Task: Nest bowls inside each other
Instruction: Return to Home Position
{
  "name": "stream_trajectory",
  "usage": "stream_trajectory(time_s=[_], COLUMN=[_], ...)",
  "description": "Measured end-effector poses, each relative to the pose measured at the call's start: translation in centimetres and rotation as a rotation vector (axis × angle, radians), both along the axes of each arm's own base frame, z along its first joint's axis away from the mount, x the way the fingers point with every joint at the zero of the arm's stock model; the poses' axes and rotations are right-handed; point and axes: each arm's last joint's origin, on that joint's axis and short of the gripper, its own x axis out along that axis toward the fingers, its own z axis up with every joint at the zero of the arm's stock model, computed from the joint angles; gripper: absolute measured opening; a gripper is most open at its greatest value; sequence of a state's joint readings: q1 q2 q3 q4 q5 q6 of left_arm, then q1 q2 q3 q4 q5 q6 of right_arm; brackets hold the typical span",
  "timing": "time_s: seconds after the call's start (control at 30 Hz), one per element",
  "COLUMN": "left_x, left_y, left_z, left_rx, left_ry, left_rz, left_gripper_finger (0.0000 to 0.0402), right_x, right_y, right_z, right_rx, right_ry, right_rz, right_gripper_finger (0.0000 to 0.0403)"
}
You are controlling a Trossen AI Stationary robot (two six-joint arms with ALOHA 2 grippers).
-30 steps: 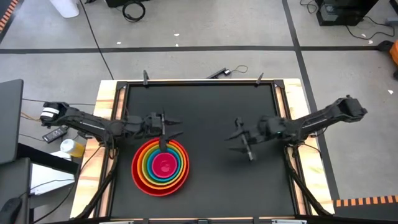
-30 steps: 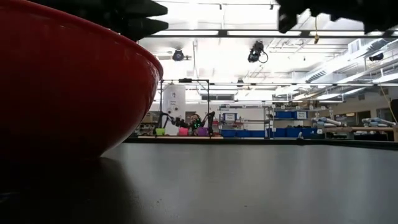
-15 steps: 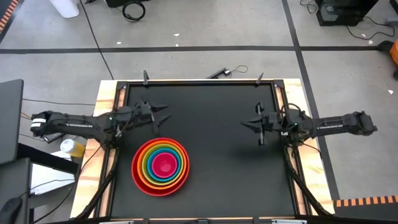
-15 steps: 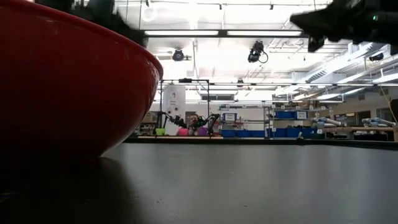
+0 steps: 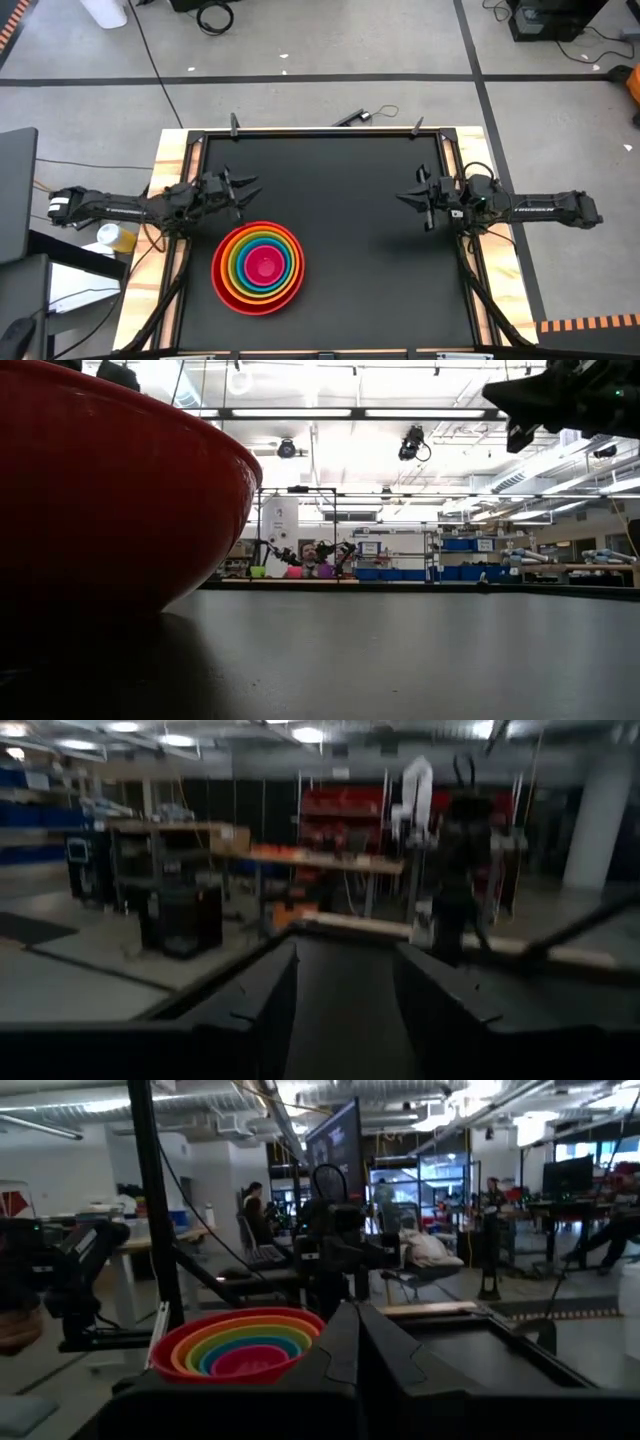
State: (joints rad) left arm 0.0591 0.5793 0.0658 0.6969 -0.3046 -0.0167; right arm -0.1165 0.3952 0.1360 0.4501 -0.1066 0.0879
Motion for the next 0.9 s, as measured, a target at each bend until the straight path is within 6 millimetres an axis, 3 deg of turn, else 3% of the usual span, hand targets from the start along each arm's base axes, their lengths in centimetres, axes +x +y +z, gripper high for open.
stream_trajectory(time_s=[0.2,0.33,0.5,0.9], left_x=[-1.6,-2.4,-2.7,-2.9], left_y=[-0.2,-0.4,-0.5,0.1], left_z=[0.4,0.6,-1.0,-2.2], left_rx=[0.021,0.019,0.073,0.033], left_ry=[0.105,0.061,0.102,0.120], left_rz=[-0.003,-0.071,-0.109,-0.047], left_gripper_finger=[0.0152,0.0145,0.0142,0.0142], right_x=[-1.1,-1.7,-2.3,-3.1], right_y=[0.1,0.3,0.5,0.5], right_z=[-0.8,-0.9,-1.3,-2.3], right_rx=[0.041,0.083,0.057,-0.001], right_ry=[0.083,0.093,0.125,0.147], right_rz=[0.003,0.014,0.026,-0.022], right_gripper_finger=[0.0008,0.0008,0.0009,0.0009])
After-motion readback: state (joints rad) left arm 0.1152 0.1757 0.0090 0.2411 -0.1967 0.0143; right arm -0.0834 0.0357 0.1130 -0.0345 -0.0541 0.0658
